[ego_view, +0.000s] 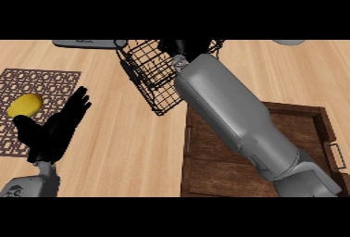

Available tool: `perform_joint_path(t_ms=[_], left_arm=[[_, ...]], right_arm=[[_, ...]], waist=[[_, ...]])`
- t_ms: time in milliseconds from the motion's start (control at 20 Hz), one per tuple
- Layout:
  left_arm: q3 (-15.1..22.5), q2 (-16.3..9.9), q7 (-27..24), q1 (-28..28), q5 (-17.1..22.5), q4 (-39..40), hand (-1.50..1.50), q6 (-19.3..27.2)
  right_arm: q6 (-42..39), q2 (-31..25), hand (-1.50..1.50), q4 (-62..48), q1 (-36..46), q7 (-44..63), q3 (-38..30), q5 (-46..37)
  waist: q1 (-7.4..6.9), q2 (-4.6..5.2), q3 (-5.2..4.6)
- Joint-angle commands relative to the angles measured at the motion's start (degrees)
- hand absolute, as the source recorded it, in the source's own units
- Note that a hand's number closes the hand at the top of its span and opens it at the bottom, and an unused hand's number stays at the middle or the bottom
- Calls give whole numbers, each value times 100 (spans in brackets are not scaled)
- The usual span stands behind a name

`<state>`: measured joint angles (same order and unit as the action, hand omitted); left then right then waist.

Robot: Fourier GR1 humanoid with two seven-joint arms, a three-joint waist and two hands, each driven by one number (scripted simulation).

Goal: Pick the tomato from the tray and place it in the tiered basket

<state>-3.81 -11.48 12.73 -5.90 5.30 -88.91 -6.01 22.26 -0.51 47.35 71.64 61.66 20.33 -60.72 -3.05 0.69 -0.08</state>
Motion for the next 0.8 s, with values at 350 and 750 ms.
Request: perform_joint_path(t_ms=[350,750], left_arm=[[237,198,262,-13,-185,-302,0,181],[-119,-51,65,-205,38,115,0,-54]], right_arm=[[1480,48,-150,-1324,528,321,-33,312],[2811,48,-150,-1092,709,249,-704,546]], waist=[[-55,-9,3],[34,-1,0]])
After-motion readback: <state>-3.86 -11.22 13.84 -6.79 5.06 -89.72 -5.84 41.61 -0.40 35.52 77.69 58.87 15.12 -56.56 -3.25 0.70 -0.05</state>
